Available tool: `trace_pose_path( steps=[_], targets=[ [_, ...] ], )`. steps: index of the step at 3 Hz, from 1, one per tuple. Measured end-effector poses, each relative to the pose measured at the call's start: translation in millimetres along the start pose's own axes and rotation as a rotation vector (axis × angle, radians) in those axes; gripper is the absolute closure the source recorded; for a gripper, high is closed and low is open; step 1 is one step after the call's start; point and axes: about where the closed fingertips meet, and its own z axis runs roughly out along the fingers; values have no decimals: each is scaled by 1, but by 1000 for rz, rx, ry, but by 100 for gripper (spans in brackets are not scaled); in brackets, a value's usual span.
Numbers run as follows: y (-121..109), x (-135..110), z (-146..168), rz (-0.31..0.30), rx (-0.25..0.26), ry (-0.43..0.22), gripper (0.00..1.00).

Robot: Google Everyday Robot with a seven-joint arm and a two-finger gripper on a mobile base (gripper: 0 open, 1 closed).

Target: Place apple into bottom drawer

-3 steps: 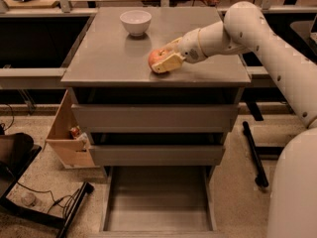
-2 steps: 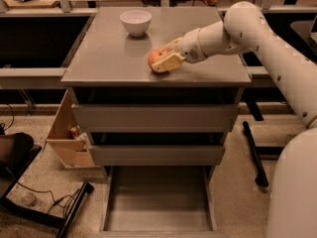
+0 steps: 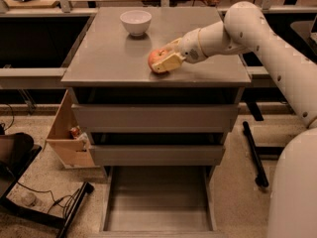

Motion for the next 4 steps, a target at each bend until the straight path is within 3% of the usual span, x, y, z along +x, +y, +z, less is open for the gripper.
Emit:
trace_pose_path(
  steps=[1,2,3,4],
  targets=[
    [10,-19,-27,-46,30,40,100],
    [40,-34,-76,-62,109,84,100],
    [83,-27,-119,-47,180,131,100],
    [123,25,-125,-11,191,195,100]
  ],
)
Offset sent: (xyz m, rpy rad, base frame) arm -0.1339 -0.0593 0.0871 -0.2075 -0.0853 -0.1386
